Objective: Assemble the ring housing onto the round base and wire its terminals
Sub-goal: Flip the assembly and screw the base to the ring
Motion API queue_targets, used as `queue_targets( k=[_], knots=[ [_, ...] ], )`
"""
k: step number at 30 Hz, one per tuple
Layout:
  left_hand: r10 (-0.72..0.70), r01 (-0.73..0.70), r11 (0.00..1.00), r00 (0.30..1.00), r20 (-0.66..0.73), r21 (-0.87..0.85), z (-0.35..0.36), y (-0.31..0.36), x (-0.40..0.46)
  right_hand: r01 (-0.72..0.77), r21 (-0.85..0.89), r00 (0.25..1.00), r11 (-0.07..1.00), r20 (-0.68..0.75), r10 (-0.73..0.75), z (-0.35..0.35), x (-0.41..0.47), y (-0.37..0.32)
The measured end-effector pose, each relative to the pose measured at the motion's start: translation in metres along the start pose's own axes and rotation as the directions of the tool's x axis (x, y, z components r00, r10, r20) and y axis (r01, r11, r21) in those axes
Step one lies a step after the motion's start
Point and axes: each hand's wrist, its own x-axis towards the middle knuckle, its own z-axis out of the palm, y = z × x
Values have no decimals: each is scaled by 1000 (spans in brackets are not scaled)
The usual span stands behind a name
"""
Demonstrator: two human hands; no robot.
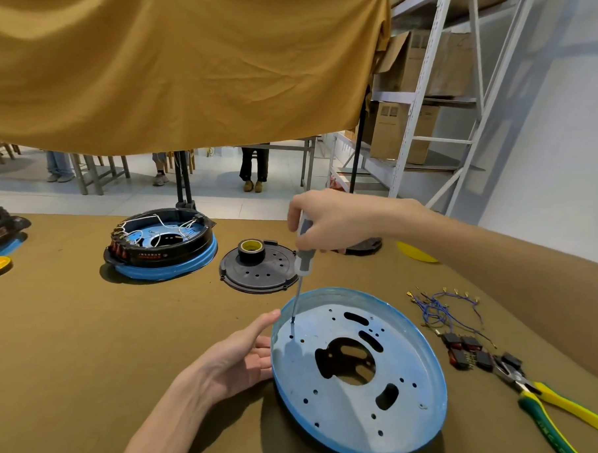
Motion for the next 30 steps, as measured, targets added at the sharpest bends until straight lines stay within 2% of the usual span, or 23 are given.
queue_targets(
  k=[4, 8, 10, 14, 17, 19, 24, 28, 30],
  knots=[
    [-50, 51, 998, 999, -8, 48, -2, 3, -2, 20, -152, 995, 988, -90, -34, 3, 6, -2],
    [-88, 86, 990, 996, 13, 108, -3, 5, -5, 22, 48, 991, 999, 129, -28, -6, 4, 1],
    [-124, 113, 981, 991, 56, 160, -6, 6, -6, 47, 85, 992, 995, 112, -56, -5, 3, 2],
    [-182, 123, 939, 971, 158, 322, -7, 6, -10, 64, -28, 998, 998, -7, -64, 7, -2, 0],
    [-198, 113, 913, 963, 184, 391, -3, 5, -12, 39, -4, 995, 999, 87, -39, 4, -12, 0],
    [-190, 110, 921, 964, 186, 374, -1, 2, -11, 22, -3, 994, 1000, 111, -21, -1, -19, 1],
    [-173, 114, 942, 971, 165, 317, 2, -5, -10, -27, -96, 999, 995, 21, 29, 8, -33, 4],
    [-179, 131, 958, 968, 176, 255, 6, -8, -10, -62, 60, 990, 996, 127, 54, 4, -46, 10],
    [-184, 138, 960, 966, 180, 242, 9, -11, -9, -67, 63, 995, 996, 81, 62, 7, -47, 9]
  ],
)
